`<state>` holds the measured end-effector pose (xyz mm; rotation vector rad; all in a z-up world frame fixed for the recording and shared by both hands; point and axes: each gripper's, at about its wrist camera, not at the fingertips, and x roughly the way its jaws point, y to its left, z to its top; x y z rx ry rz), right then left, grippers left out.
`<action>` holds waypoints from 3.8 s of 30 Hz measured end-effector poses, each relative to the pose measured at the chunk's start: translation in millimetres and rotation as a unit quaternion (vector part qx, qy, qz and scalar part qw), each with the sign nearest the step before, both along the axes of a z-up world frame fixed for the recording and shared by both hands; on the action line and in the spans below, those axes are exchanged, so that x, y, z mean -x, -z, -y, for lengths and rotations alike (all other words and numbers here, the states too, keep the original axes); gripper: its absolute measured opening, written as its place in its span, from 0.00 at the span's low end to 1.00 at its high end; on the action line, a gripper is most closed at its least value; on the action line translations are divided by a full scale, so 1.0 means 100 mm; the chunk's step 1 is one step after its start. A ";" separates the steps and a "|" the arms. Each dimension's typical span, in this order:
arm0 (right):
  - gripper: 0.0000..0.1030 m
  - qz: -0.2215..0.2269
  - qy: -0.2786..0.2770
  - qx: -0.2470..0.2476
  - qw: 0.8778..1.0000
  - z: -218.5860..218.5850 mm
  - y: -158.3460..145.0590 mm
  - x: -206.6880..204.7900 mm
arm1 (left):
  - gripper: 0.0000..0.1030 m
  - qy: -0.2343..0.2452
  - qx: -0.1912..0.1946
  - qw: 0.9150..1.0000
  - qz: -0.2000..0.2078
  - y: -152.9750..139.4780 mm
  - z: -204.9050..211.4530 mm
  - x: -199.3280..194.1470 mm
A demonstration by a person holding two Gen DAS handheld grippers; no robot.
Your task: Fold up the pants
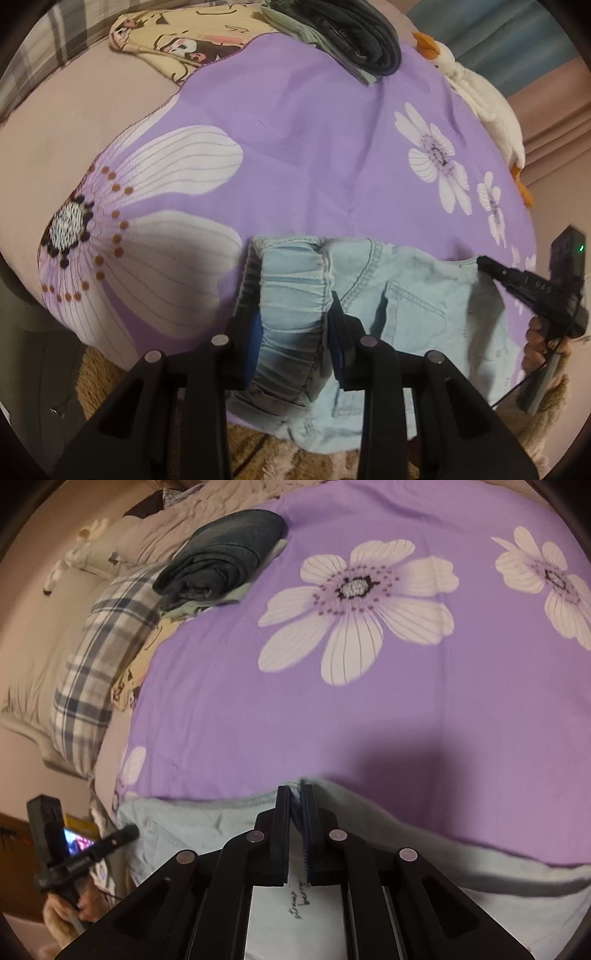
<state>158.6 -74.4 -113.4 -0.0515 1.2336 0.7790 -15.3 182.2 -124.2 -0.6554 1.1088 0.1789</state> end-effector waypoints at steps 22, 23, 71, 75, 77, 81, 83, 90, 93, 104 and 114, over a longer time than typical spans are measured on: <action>0.46 0.053 0.174 -0.007 0.983 1.18 -0.12 -0.22 | 0.79 0.005 -0.036 0.994 0.101 -0.86 0.24 -0.02; 0.46 0.063 0.206 -0.002 0.977 1.46 -0.17 -0.23 | 0.79 0.014 -0.032 0.994 0.107 -0.88 0.29 -0.06; 0.50 0.086 0.510 0.061 0.854 4.29 0.00 -0.12 | 0.60 0.199 0.024 0.979 0.035 -0.02 1.90 -1.37; 0.52 0.088 0.527 0.048 0.844 4.46 -0.11 0.27 | 0.63 0.221 0.043 0.973 0.045 -0.13 1.98 -1.05; 0.52 0.076 0.536 0.048 0.839 4.55 -0.06 0.47 | 0.63 0.234 0.051 0.970 0.035 -0.13 2.05 -0.91; 0.51 0.051 0.535 0.051 0.842 4.56 0.10 0.66 | 0.63 0.250 0.053 0.967 0.021 -0.08 2.16 -0.72; 0.35 0.053 0.534 0.060 0.842 4.55 0.17 0.69 | 0.63 0.258 0.050 0.965 0.004 0.00 2.22 -0.68; 0.07 0.072 0.552 0.078 0.827 4.57 0.10 0.77 | 0.62 0.261 0.033 0.964 -0.021 0.17 2.32 -0.66; 0.07 0.079 0.552 0.079 0.826 4.59 0.07 0.80 | 0.62 0.257 0.030 0.966 -0.028 0.22 2.34 -0.69; 0.07 0.058 0.556 0.065 0.827 4.67 0.36 0.82 | 0.63 0.235 0.054 0.970 -0.005 0.25 2.21 -0.61; 0.07 0.084 0.545 0.079 0.830 4.60 0.35 0.85 | 0.63 0.223 0.053 0.973 0.031 0.23 2.20 -0.49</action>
